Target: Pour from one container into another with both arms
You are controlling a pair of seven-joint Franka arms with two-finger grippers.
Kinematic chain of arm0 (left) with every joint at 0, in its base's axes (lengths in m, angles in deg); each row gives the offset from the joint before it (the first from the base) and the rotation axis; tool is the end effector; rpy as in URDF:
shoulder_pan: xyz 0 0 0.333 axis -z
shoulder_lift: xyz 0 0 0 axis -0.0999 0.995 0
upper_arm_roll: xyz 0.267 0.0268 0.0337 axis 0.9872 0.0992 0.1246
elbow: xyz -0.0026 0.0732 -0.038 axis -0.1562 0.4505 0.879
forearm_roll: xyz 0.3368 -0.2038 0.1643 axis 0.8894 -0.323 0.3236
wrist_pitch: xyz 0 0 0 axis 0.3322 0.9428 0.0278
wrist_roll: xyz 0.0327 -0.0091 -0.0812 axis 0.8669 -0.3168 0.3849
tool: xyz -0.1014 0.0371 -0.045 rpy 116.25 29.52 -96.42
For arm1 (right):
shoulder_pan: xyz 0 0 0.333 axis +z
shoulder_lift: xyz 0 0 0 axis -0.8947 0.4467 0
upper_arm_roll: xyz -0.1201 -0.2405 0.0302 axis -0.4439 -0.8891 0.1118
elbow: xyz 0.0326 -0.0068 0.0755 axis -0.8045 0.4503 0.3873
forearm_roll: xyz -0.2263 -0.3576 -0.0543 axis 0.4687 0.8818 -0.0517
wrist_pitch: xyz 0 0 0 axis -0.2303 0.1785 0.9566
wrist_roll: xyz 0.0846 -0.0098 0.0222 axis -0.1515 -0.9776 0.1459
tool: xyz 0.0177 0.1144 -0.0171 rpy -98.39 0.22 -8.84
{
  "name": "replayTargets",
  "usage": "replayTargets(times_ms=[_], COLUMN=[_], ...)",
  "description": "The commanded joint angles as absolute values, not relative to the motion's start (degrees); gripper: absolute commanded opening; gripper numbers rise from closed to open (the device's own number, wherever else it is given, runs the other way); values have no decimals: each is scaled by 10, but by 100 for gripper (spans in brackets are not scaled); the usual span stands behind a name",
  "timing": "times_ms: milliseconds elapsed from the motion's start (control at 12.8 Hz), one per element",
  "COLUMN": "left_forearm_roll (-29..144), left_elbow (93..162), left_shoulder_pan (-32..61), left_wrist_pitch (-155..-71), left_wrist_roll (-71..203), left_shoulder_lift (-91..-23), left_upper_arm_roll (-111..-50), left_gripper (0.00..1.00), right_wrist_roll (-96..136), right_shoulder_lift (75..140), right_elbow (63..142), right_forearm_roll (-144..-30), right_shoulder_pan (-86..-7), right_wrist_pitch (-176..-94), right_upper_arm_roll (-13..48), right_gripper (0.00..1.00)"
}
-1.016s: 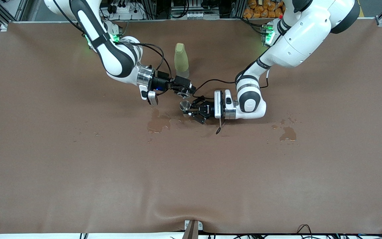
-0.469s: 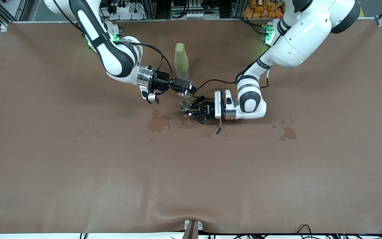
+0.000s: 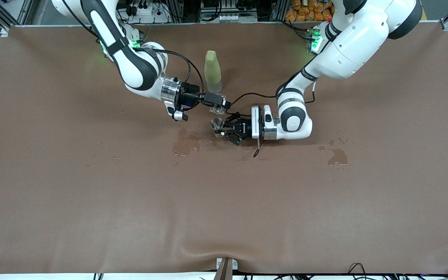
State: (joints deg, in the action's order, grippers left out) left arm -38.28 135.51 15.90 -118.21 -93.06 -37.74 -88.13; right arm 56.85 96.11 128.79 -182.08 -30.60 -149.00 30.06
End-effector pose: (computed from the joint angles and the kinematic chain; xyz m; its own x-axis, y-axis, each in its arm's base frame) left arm 0.4611 -0.4120 0.0749 0.0853 -0.0831 0.9929 -0.9958 0.0267 0.0877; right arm 0.4391 0.4037 0.2384 0.9092 -0.2658 -0.3206 -0.3361 -0.0138 -0.9417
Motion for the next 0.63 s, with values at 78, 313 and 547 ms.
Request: replayTargets(times_ms=[78, 313, 547], left_forearm_roll=[-378, -378, -378], left_elbow=[1366, 1365, 1366], left_shoulder_pan=[151, 141, 121], left_wrist_pitch=[-1178, -1178, -1178], left_wrist_roll=[-930, -929, -929], left_shoulder_lift=[-394, -394, -394], left_upper_arm_roll=[-888, -888, -888], left_gripper=[0, 0, 0], right_wrist_roll=[637, 811, 971], right_shoulder_lift=[949, 941, 926], right_elbow=[1289, 1290, 1291], right_forearm_roll=[-1793, -1762, -1680], right_shoulder_pan=[-303, -319, -364], right_wrist_pitch=[-1499, -1498, -1495], right_upper_arm_roll=[299, 296, 294], right_gripper=[0, 0, 0])
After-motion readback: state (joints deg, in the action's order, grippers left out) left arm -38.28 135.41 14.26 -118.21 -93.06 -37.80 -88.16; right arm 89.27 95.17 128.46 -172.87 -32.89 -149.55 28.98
